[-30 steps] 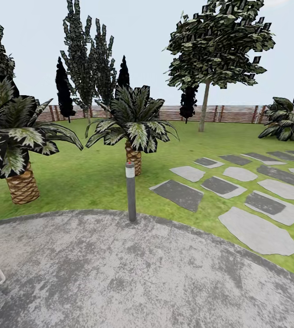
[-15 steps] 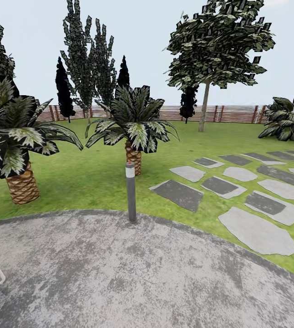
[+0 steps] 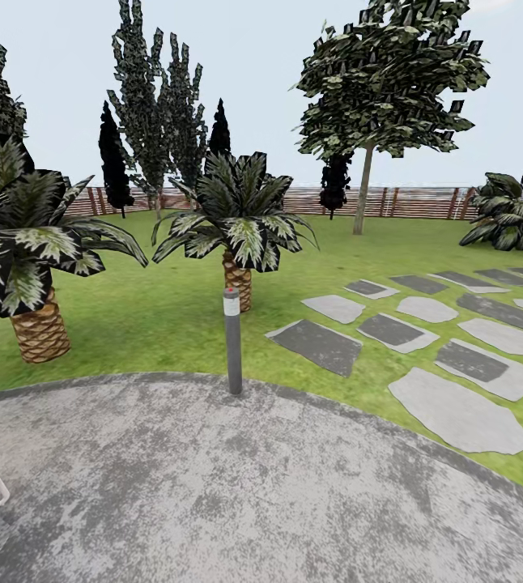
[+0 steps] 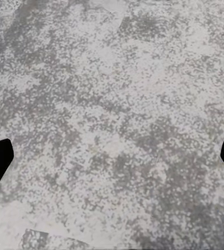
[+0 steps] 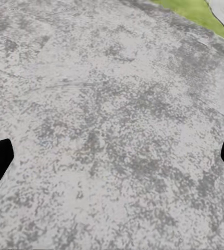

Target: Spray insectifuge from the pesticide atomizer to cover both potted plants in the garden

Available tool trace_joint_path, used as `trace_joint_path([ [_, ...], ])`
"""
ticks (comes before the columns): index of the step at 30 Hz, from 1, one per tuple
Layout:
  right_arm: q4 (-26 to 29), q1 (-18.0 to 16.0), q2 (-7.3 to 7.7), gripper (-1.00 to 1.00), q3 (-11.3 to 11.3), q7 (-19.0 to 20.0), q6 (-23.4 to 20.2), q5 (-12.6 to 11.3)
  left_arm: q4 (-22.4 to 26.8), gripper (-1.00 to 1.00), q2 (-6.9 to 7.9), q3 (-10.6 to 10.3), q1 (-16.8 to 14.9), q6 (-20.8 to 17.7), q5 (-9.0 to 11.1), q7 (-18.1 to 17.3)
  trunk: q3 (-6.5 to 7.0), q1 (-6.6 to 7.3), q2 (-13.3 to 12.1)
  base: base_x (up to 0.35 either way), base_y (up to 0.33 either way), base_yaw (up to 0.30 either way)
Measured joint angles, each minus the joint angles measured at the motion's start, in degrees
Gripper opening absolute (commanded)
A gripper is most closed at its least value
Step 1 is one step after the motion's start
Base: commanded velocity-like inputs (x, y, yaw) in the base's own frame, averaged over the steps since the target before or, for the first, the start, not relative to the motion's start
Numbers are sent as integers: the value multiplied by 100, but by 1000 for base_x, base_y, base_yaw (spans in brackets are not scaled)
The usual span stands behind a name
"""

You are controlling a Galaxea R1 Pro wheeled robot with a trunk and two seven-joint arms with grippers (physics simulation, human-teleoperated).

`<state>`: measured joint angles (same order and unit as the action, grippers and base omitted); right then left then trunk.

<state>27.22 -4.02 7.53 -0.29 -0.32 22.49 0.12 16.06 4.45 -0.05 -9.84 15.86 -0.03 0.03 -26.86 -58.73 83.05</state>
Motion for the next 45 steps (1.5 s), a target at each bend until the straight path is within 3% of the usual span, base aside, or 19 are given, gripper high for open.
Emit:
trace_joint_path([
  [4,-74,-455,9,100,2,11,-7,29,189,100,-6,-2,-245,94,3,4,-1,0,0,0,0,0],
  [7,-146,-611,6,100,1,11,-7,36,222,100,-4,3,-321,118,9,4,-1,0,0,0,0,0],
  [29,-279,-665,-120,100,13,48,-9,-17,11,100,3,11,-284,128,19,-75,-3,0,0,0,0,-240],
  [45,-393,-667,-136,100,37,52,-8,-1,-19,100,2,13,-320,128,19,-75,-6,0,0,0,0,-22],
])
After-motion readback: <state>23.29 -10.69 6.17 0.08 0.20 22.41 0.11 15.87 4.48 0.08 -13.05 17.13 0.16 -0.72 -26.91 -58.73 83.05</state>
